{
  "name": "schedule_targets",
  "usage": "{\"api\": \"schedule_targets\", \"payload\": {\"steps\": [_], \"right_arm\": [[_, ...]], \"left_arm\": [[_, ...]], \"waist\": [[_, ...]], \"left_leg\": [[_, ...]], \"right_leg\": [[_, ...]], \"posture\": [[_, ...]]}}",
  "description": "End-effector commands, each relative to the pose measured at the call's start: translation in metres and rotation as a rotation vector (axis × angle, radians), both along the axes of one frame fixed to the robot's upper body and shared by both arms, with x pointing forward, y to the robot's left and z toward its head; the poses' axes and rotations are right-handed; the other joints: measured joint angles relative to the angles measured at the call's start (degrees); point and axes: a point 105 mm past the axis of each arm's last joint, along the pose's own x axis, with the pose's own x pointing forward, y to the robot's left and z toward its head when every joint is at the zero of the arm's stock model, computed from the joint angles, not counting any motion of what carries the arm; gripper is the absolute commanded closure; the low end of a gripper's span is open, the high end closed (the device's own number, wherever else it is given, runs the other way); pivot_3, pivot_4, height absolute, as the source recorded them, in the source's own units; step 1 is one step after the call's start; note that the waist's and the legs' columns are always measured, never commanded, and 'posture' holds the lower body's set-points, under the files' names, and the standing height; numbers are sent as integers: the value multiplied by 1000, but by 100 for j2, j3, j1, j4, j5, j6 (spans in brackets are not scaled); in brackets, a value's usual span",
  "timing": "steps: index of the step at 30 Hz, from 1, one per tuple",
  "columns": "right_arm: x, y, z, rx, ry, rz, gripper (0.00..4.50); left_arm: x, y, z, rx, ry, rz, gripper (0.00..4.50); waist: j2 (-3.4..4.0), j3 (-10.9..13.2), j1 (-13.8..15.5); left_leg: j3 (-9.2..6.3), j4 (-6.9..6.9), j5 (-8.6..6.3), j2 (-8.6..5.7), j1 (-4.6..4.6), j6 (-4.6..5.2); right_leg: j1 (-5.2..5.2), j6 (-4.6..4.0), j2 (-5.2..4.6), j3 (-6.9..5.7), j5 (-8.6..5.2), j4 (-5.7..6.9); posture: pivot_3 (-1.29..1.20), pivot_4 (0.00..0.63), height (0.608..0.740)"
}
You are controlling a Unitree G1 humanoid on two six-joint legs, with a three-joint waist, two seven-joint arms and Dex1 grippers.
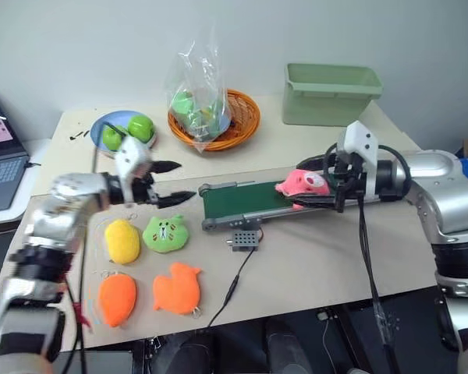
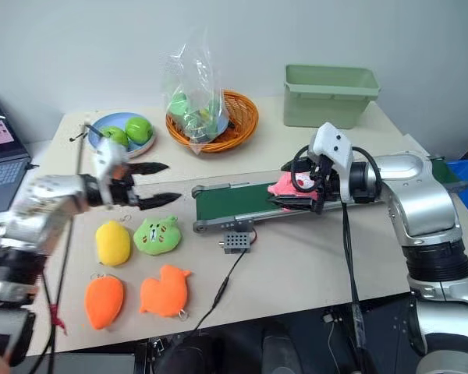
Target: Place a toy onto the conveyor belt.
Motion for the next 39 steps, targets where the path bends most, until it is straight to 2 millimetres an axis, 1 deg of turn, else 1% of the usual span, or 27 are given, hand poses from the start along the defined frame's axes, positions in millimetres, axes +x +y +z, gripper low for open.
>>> {"api": "schedule_targets", "payload": {"steps": [1, 4, 8, 10, 13, 16, 20, 24, 27, 34, 39], "right_arm": [[-9, 8, 28, 83, -50, 97, 0], [-9, 14, 28, 89, -30, 139, 0], [-3, 17, 27, 81, -33, 156, 0], [0, 18, 27, 83, -34, 157, 0], [3, 20, 28, 90, -39, 168, 0], [4, 21, 28, 96, -36, 173, 0], [7, 24, 25, 95, -36, 177, 0], [7, 25, 26, 102, -41, 180, 0], [6, 24, 25, 105, -40, 175, 0], [13, 21, 22, 103, -47, 122, 0], [11, 18, 21, 116, -56, 114, 0]], "left_arm": [[-16, 11, 22, -69, -12, 50, 63], [-25, 15, 25, -119, 8, 79, 63], [-35, 13, 19, -108, 41, 95, 63], [-35, 14, 18, -85, 30, 125, 63], [-33, 13, 21, -103, 20, 143, 63], [-34, 11, 14, -55, 9, 159, 63], [-32, 10, 15, -83, 17, 170, 63], [-37, 5, 26, -136, 39, 118, 63], [-39, -1, 31, -152, 50, 87, 63], [-35, -8, 34, -150, 38, 82, 63], [-36, -12, 29, -146, 51, 65, 63]], "waist": [[0, 1, 14], [0, 0, 51], [0, 0, 114], [0, 1, 124], [0, 0, 134], [0, 1, 135], [0, 0, 125], [0, 1, 129], [0, 1, 132], [0, 1, 121], [0, 1, 122]], "left_leg": [[0, -5, -2, 4, 19, 1], [1, -8, -3, 7, 33, 0], [4, -8, -2, 6, 34, -3], [5, -7, -3, 6, 31, -5], [5, -8, -3, 5, 30, -6], [5, -9, -3, 6, 30, -7], [6, -10, -4, 6, 30, -8], [6, -10, -4, 7, 30, -8], [6, -10, -5, 6, 28, -7], [6, -10, -3, 6, 29, -10], [6, -11, -3, 6, 28, -11]], "right_leg": [[16, 0, 2, -2, 0, -4], [25, -1, 4, -1, 0, -5], [26, -2, 3, 0, 0, -6], [24, -3, 3, 2, 0, -8], [23, -4, 3, 1, 1, -11], [24, -5, 3, 1, 1, -12], [24, -6, 3, 2, 2, -17], [23, -6, 4, 2, 2, -17], [23, -6, 4, 1, 2, -18], [23, -7, 4, 2, 2, -20], [23, -7, 4, 2, 2, -23]], "posture": [[0, 150, 740], [0, 150, 740], [0, 150, 740], [0, 150, 740], [0, 150, 740], [0, 150, 740], [0, 150, 740], [0, 150, 740], [0, 150, 740], [0, 150, 740], [0, 150, 740]]}}
